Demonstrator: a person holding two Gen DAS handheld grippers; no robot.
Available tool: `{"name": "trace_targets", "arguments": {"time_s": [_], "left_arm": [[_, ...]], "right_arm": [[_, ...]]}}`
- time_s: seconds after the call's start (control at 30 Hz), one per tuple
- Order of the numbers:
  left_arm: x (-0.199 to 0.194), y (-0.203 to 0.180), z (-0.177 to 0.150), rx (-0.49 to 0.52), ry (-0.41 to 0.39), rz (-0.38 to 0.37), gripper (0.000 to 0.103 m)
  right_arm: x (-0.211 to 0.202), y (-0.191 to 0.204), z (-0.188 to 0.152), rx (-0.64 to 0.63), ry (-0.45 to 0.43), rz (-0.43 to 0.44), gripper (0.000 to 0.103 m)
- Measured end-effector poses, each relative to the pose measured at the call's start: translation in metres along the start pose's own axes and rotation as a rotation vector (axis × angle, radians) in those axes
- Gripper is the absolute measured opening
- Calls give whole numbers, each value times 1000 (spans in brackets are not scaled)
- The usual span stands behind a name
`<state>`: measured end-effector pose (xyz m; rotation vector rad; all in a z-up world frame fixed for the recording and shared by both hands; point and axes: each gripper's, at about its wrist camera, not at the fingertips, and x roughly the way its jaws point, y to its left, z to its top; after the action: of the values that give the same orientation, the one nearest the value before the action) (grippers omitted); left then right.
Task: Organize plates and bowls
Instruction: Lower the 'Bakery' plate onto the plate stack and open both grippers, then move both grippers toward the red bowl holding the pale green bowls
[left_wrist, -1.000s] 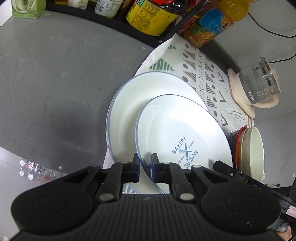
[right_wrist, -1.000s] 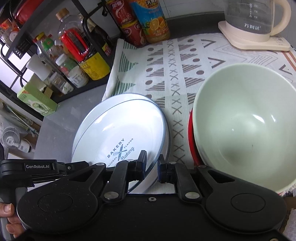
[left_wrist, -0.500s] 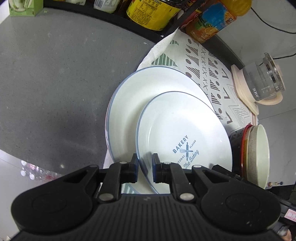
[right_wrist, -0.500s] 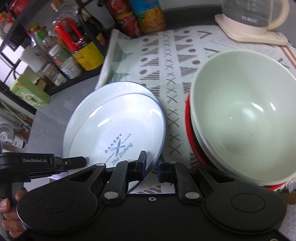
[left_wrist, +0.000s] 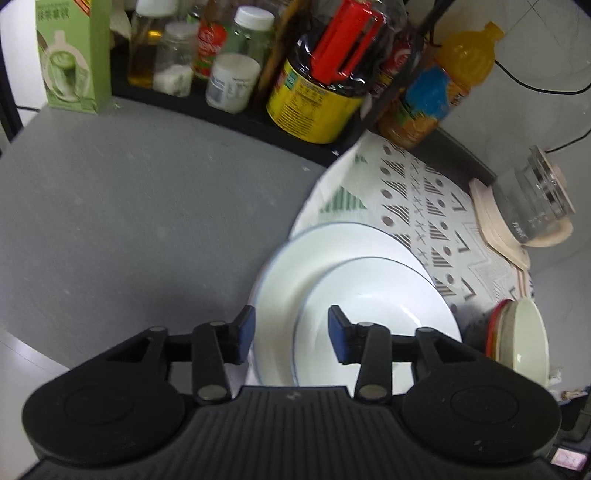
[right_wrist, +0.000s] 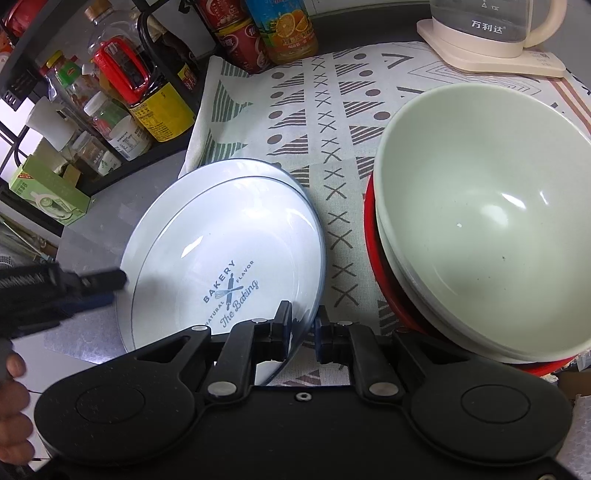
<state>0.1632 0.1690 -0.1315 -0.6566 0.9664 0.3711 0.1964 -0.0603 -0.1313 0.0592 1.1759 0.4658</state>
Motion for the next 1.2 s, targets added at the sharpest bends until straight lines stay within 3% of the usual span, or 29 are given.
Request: {"name": "trace_targets", "arguments": {"time_s": [0.37,0.67,0.93,1.2], "left_arm": [[23,13,-8,10,50,67,44],[25,14,-5,13,44,58,42],[17,1,-1,84,56,95,45],[-10,-10,-3,94,17,91,63]], "right_arm": [[6,3,2,1,15,-1,19],[5,4,2,-2,17,-1,22],[-10,14,3,-44,-13,11,57],[-32,25,-2,-77,-88,77,90]]}}
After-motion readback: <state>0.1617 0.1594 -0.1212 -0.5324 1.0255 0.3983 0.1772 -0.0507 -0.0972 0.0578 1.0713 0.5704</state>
